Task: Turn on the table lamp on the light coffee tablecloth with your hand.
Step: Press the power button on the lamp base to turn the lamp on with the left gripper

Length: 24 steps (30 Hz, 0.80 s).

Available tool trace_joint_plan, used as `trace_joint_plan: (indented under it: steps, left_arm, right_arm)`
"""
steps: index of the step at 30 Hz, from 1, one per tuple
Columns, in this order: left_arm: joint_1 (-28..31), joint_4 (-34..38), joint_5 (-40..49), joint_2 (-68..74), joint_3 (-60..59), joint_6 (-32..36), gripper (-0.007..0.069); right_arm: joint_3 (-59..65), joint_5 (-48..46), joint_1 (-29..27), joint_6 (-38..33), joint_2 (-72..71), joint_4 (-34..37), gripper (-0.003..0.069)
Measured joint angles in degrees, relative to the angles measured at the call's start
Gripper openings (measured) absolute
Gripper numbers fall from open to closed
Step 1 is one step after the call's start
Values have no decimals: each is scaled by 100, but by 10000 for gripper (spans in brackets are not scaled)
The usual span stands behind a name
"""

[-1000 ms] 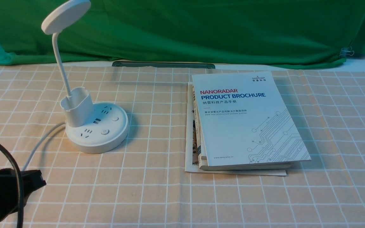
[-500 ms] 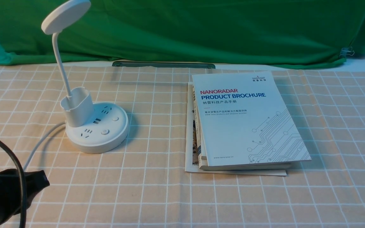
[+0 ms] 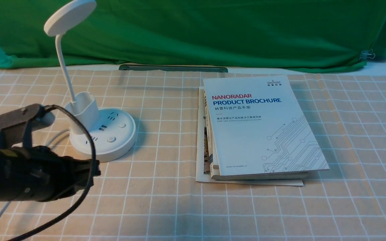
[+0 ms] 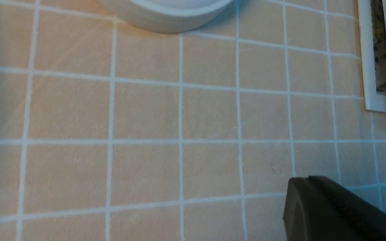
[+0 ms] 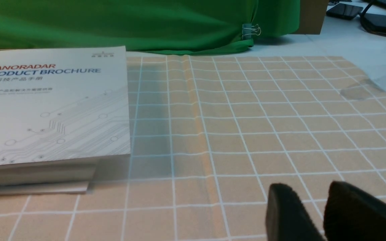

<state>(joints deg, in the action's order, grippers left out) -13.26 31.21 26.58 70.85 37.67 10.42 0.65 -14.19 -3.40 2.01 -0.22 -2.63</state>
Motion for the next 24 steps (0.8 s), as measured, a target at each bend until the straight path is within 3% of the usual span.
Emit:
trace_joint_plan:
  steps: [4,11,19,24]
  left_arm:
    - [-360,-863,-213,850,763,-642,-6]
    - [-426,-2671,-161,2286,2366,-1895,-5]
    - [-426,-3166,-66,3524,3627,-2033,-5]
    - [-421,-3293,5,3903,3813,-2066,-5]
  right_arm:
    - [0,0,0,0,0,0,241]
    - [0,0,0,0,0,0,241]
    - [0,0,0,-1,0,0,241]
    - [0,0,0,-1,0,0,241]
